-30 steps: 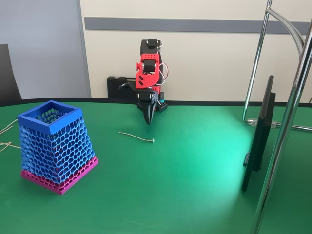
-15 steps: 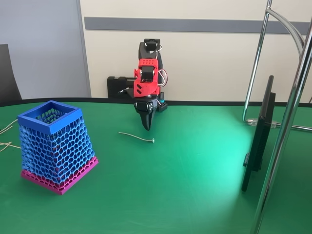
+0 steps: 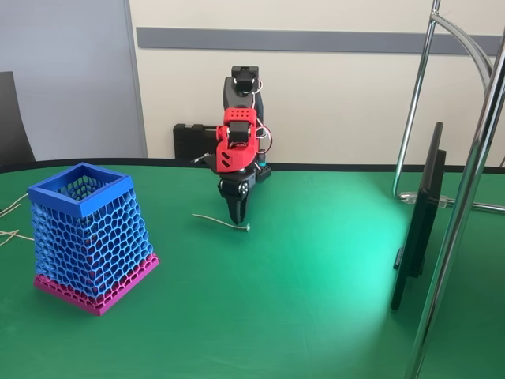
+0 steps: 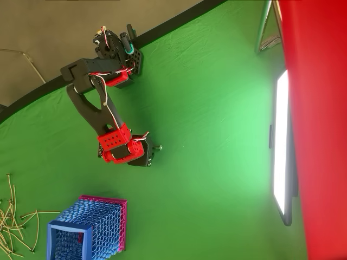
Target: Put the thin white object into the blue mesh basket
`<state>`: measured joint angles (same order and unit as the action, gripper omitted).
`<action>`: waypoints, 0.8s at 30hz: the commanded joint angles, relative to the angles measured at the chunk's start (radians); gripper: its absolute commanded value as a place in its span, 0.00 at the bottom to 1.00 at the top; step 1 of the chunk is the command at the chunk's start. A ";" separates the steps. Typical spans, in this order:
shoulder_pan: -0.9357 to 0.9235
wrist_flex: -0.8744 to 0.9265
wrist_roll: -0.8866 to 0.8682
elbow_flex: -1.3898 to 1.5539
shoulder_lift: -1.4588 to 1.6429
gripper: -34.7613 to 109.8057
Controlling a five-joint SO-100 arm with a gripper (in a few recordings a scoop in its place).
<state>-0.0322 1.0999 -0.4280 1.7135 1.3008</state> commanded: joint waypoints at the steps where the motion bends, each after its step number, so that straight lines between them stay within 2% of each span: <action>1: 0.011 0.005 0.021 -0.038 -0.005 0.32; 24: 0.034 0.008 0.067 -0.058 -0.066 0.32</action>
<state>0.0000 1.0999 -0.3697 1.6904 1.2272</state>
